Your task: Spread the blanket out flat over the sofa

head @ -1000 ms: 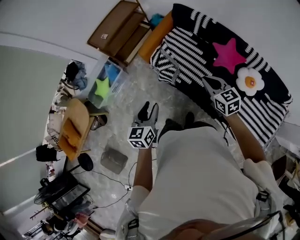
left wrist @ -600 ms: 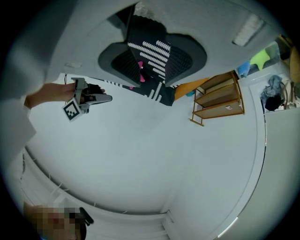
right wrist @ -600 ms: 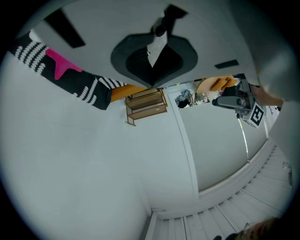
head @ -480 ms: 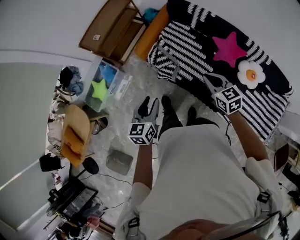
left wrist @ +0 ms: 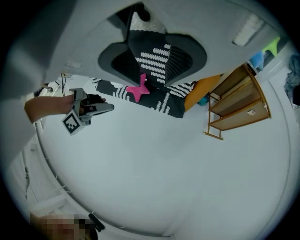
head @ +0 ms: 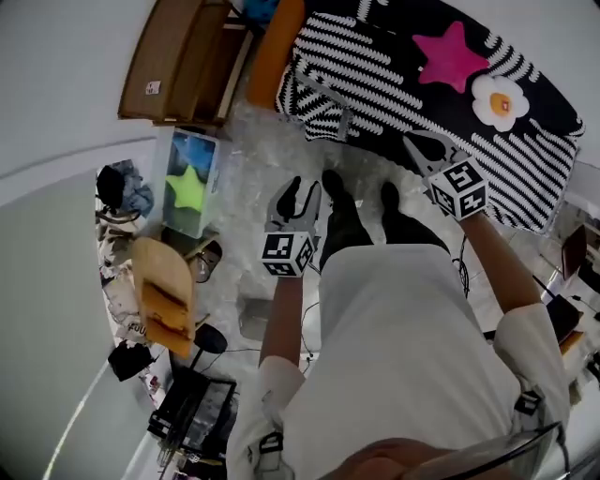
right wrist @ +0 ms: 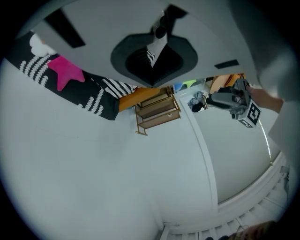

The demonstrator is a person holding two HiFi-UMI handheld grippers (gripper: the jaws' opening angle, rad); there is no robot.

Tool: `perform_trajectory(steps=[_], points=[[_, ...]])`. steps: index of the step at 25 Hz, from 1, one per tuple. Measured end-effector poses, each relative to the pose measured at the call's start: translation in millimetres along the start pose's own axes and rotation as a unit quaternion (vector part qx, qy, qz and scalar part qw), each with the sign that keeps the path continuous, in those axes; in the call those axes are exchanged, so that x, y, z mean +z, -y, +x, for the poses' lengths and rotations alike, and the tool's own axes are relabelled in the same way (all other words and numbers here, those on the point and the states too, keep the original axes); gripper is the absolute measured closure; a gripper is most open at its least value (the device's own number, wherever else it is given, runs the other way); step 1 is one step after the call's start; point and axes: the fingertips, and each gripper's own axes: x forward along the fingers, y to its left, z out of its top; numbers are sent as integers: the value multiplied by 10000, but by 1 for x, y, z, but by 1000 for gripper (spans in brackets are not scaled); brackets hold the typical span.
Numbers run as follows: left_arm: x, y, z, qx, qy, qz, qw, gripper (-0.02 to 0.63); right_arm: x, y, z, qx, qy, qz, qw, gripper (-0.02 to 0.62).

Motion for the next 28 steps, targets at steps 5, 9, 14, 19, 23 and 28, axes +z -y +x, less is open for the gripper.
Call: perform_trajectory(steps=[5, 9, 14, 19, 23, 28], points=[[-6, -31, 40, -433, -231, 117, 9987, 437, -6, -4, 35, -214, -138, 282, 9993, 594], [-18, -49, 73, -710, -398, 198, 9965, 437, -21, -5, 59, -340, -312, 480, 9978, 594], [-44, -63, 115, -905, -587, 199, 9940, 437, -52, 3, 85, -465, -509, 670, 9954, 594], [-75, -71, 158, -967, -737, 154, 9925, 437, -85, 22, 106, -595, -623, 940, 9918, 594], [-105, -80, 195, -931, -848, 89, 9920, 437, -110, 39, 127, -623, -726, 900, 9913, 594], [-141, -91, 243, -830, -968, 79, 9918, 437, -142, 63, 158, -555, -814, 845, 9915, 594]])
